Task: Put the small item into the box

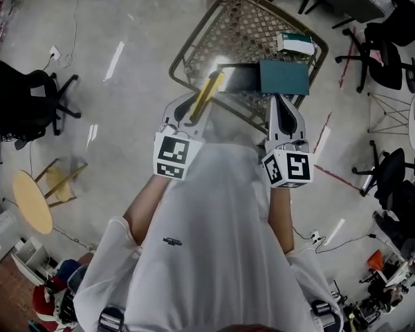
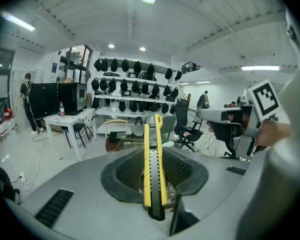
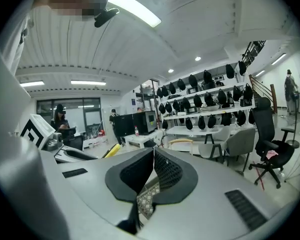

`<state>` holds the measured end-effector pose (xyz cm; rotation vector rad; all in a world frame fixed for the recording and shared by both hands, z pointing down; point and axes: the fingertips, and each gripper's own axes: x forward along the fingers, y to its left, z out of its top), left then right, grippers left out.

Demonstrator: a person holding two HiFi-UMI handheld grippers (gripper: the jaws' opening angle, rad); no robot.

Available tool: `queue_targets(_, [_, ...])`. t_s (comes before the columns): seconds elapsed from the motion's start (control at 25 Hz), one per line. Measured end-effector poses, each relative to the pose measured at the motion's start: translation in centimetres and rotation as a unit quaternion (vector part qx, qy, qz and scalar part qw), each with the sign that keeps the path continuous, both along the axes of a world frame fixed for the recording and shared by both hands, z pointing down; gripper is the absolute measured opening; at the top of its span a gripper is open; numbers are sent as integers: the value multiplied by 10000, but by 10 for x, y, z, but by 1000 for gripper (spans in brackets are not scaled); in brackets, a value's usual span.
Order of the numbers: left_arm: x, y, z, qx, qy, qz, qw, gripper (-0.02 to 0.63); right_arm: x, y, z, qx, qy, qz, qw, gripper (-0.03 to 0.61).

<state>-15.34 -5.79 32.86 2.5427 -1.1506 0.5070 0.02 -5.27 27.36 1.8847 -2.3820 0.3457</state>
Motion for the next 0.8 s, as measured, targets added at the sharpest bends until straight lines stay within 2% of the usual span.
queue_targets(0.56, [31,-35,-2,67,-183,234,9995,109,31,-16,0,-31,204,-34,9998,0])
queue_targets(0.8, [43,-41,12,-78,-322,348,9988,109,40,-15,6,-115,241,-139,9995,1])
